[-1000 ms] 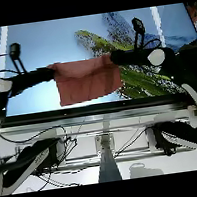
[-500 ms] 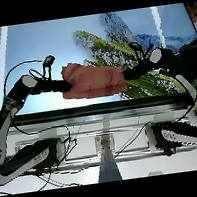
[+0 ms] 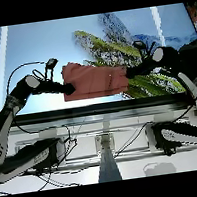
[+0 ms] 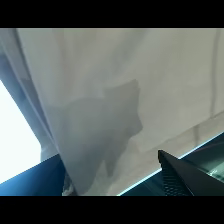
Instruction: Fold the clothes and pants, and hang the long-sleeved shirts on hangers.
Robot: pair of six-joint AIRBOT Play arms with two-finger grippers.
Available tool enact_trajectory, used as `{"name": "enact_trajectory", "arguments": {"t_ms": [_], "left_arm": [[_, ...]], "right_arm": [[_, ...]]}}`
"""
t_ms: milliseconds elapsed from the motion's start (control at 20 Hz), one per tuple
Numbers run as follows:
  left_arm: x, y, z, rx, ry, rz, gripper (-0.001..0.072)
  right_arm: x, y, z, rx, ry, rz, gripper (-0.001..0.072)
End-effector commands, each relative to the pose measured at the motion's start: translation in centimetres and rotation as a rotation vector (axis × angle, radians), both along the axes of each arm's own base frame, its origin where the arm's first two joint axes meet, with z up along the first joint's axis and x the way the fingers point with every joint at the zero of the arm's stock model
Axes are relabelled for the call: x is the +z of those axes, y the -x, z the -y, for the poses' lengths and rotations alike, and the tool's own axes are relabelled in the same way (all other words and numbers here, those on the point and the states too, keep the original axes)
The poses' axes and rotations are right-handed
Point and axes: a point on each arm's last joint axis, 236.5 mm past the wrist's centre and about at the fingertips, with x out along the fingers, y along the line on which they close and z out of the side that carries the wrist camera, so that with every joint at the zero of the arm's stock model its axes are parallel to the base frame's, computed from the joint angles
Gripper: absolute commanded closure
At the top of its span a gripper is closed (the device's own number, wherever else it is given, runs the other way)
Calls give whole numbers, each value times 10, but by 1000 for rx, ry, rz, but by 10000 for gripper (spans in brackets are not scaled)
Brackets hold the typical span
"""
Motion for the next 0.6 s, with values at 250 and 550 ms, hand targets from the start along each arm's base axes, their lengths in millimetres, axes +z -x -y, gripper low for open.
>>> {"name": "enact_trajectory", "arguments": {"t_ms": [250, 550], "left_arm": [[-4, -5, -2, 10, -7, 10, 67], [-11, -3, -2, 10, -11, -12, 68]], "right_arm": [[-1, 17, 6, -173, -396, -247, 51], [-33, -3, -53, -151, -468, -181, 32]]}}
